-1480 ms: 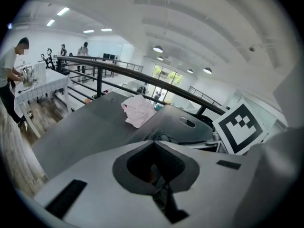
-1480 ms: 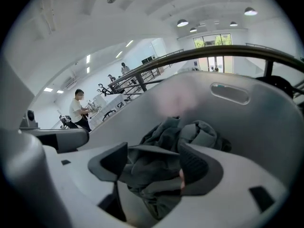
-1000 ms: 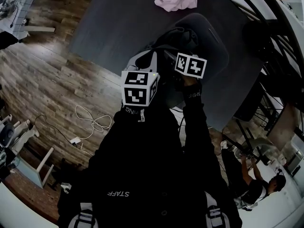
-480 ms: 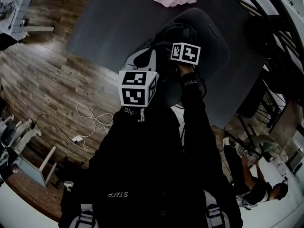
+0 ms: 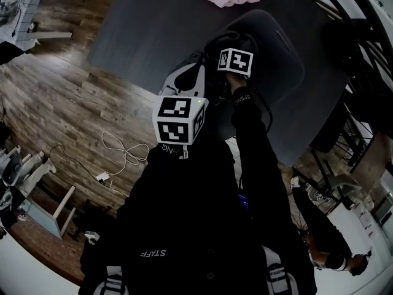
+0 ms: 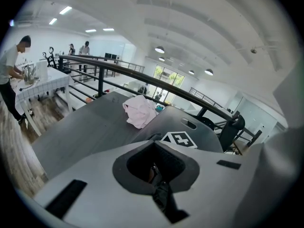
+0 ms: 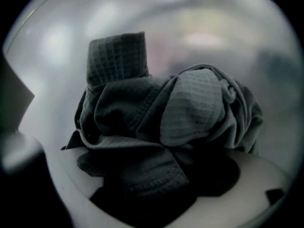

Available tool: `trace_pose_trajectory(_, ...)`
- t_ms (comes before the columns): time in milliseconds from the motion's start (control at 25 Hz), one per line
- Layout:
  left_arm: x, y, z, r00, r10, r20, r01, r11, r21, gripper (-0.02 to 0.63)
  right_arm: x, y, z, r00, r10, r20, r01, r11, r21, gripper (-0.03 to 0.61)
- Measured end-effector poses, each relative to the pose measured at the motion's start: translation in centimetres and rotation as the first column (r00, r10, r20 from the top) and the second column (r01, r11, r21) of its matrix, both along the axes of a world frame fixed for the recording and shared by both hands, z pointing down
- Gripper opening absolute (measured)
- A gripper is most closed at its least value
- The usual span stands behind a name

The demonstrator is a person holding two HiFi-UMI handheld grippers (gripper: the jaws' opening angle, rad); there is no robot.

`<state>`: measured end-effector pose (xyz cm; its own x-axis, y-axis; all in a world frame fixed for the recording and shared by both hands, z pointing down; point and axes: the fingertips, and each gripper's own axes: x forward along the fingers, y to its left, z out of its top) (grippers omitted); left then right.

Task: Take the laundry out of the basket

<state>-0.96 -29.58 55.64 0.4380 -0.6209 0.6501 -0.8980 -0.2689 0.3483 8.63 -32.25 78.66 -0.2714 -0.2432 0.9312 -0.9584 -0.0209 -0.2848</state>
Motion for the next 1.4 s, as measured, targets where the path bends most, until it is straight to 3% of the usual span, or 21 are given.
trace_pose_trajectory(560, -0.6, 0.0, -0.4, 1.0, 0.003, -0.017, -0.003, 1.0, 0.018, 0.0, 0.3, -0.3, 0.9, 0.992, 0.013, -0.129, -0.006, 0.999, 0.054, 0.501)
trace_pose_trajectory(760, -1.0, 0.3, -0.5, 1.0, -0.002, -0.013, 0.002, 1.0, 0.024, 0.0, 0.5, -0.3, 0.7, 0.988, -0.007, -0.156, 0.02, 0.996, 0.082, 0.304)
trace_pose_trajectory(960, -1.7, 0.8, -0.7, 1.0, -0.013, -0.01, 0.013, 0.999, 0.029, 0.0, 0.6, -0.4, 0.4, 0.983, -0.033, -0.18, 0.052, 0.994, 0.1, 0.17)
trace_pose_trajectory(1120, -2.5, 1.4, -1.3, 1.0, -0.026, -0.003, 0.026, 0.999, 0.035, 0.0, 0.8, -0.5, -1.5, 0.988, -0.03, -0.149, 0.047, 0.992, 0.113, 0.127)
trace_pose_trajectory(1400, -3.1, 2.3, -3.4, 0.999, -0.037, -0.012, 0.038, 0.996, 0.078, -0.001, 1.5, -0.6, -8.5, 0.991, 0.006, -0.134, 0.03, 0.965, 0.26, 0.123)
